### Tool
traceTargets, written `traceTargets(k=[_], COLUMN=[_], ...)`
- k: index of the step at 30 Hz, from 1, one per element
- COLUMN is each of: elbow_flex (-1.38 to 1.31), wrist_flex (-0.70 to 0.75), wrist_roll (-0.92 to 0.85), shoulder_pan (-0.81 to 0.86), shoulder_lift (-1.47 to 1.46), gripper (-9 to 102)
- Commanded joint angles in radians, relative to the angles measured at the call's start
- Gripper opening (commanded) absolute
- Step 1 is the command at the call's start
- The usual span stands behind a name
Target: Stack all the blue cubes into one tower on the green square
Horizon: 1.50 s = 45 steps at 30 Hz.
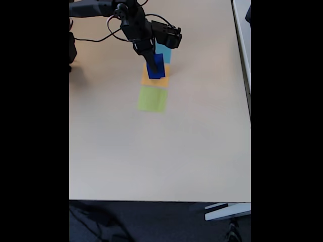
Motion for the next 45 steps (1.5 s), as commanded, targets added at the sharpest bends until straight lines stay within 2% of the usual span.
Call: traceTargets(k=[1, 19, 35, 45], elbow_flex=[0.015, 0.183, 0.288, 0.299], wrist_flex=[-0.054, -0.279, -0.391, -0.4], wrist_roll=[-0.023, -0.08, -0.055, -0.043], shoulder_pan=[0.02, 0.081, 0.078, 0.081], shoulder_lift=[0.029, -0.066, -0.114, -0.126], gripper=[12, 11, 11, 11])
